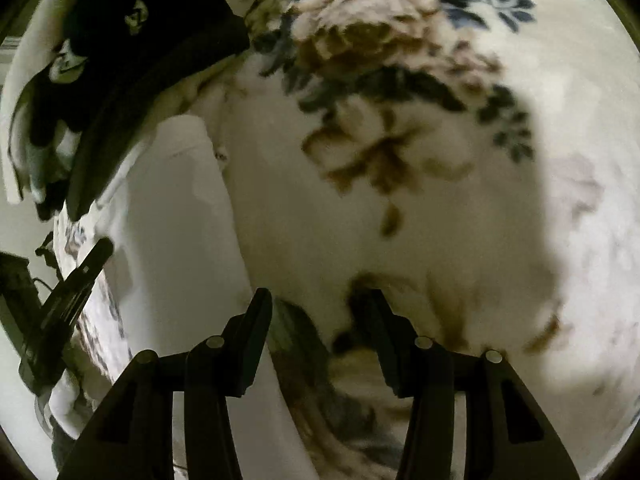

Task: Fold small clothes

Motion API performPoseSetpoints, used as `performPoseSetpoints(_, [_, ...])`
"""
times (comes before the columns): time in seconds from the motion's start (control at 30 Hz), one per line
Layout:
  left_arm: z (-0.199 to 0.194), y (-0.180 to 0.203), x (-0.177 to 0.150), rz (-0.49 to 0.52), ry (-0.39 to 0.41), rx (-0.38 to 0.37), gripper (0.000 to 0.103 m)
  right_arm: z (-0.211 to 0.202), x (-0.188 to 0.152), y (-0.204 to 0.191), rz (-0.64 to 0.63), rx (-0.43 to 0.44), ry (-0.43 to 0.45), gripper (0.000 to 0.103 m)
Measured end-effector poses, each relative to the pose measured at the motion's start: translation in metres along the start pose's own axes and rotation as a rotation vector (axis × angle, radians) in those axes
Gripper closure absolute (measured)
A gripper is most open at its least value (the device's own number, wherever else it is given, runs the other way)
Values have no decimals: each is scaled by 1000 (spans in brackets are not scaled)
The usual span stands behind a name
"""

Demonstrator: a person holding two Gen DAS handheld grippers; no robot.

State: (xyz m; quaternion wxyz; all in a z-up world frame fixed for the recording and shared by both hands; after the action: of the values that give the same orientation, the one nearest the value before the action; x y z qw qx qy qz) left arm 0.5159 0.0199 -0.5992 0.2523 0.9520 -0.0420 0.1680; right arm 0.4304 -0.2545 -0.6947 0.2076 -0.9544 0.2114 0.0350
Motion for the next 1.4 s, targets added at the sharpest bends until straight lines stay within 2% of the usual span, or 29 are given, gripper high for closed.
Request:
performPoseSetpoints(0.07, [-1,-14,0,-7,-18,27,101,2,8,-1,9,6,9,52])
performPoseSetpoints(0.1, [3,-19,4,-23,-26,16,101,5,11,-8,9,9,15,52])
performPoseSetpoints(0.2, [-1,-30,9,-109,-51,-120,98,3,27,-12,3,6,21,52])
performPoseSetpoints(0.27, [-8,-36,10,-160,-46,-195,86,-5,36,-8,0,37,29,50])
performPoseSetpoints(0.3, [-10,-39,10,-185,-30,-228,66,-9,43,-8,-12,68,43,43])
performPoseSetpoints(0.33, [-11,-43,8,-216,-15,-273,46,-14,47,-7,-27,82,57,41])
performPoseSetpoints(0.37, [-6,-46,5,-250,-25,-316,43,-17,54,-5,-40,98,68,41])
performPoseSetpoints(0.4, [0,-46,2,-269,-42,-347,43,-20,61,-2,-53,131,74,37])
performPoseSetpoints(0.47, [20,-46,-4,-304,-105,-402,44,-17,74,-1,-78,212,57,36])
performPoseSetpoints(0.53, [30,-44,-4,-287,-107,-394,44,-20,95,7,-96,288,33,36])
performPoseSetpoints(0.63, [25,-36,3,-231,-75,-369,47,-17,125,-9,-122,338,29,33])
performPoseSetpoints(0.67, [23,-33,6,-195,-68,-345,51,-19,130,-11,-137,346,32,33])
performPoseSetpoints(0.7, [22,-30,7,-171,-64,-328,81,-20,136,-15,-151,356,32,34])
performPoseSetpoints(0.73, [23,-25,7,-137,-76,-308,97,-22,143,-19,-169,353,36,37])
performPoseSetpoints(0.77, [25,-22,8,-122,-84,-298,97,-25,151,-23,-188,350,45,52])
performPoseSetpoints(0.8, [26,-19,8,-109,-79,-286,97,-26,153,-26,-200,350,46,80])
performPoseSetpoints(0.83, [24,-17,9,-96,-74,-275,97,-28,157,-29,-211,335,41,89])
performPoseSetpoints(0.9, [16,-12,10,-69,-58,-258,97,-40,160,-29,-241,311,72,96])
performPoseSetpoints(1.13, [-31,2,10,-2,20,-237,98,-110,167,-31,-292,347,161,97])
performPoseSetpoints(1.27, [-71,17,1,30,74,-236,98,-152,153,-25,-316,386,196,97])
performPoseSetpoints(1.4, [-115,33,-34,67,114,-228,98,-194,118,-13,-349,423,214,97])
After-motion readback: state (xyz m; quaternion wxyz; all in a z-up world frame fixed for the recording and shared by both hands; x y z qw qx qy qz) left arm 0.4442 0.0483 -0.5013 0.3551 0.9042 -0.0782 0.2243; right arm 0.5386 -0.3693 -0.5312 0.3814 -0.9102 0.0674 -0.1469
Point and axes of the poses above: each gripper's, at about its wrist camera, not at the fingertips, and z roughly the way its jaws point, y to its right, x to its top, the point moved 5 cm from there along z, roughly the way its jaws point, and after that the axes turned 1 degree about z, right-handed, at the moved point
